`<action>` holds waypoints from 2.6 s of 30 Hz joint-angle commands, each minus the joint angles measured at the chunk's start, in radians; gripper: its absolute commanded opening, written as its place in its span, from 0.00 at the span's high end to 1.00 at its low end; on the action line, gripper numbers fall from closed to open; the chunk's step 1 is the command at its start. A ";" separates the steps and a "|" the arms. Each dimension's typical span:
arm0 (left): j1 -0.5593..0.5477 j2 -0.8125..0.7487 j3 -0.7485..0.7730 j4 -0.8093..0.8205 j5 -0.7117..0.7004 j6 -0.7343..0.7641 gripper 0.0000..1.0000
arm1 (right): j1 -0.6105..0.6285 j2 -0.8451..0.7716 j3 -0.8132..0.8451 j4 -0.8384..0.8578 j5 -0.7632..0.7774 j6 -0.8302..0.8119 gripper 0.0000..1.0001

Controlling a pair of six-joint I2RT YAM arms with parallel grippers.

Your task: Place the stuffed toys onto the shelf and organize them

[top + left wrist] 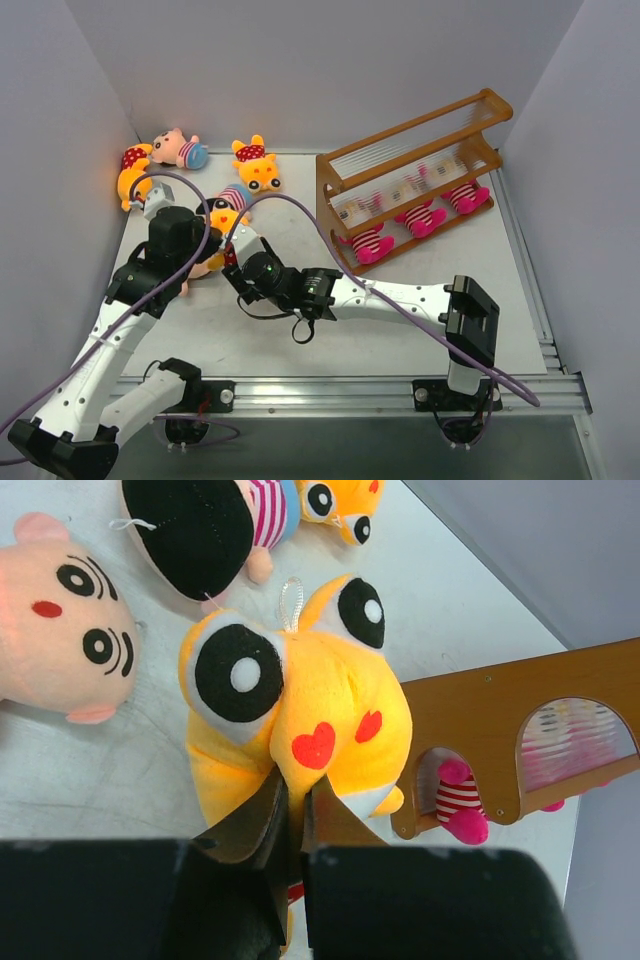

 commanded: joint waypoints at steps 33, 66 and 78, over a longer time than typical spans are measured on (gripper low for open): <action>-0.023 -0.057 -0.016 0.100 0.007 -0.127 0.98 | -0.035 -0.021 -0.079 0.059 -0.001 0.065 0.55; -0.054 -0.039 -0.046 0.110 0.011 -0.048 0.96 | -0.047 -0.026 -0.019 -0.008 0.056 0.048 0.76; -0.052 -0.050 0.052 0.129 0.008 0.117 0.35 | -0.081 -0.217 -0.120 -0.149 0.022 -0.033 1.00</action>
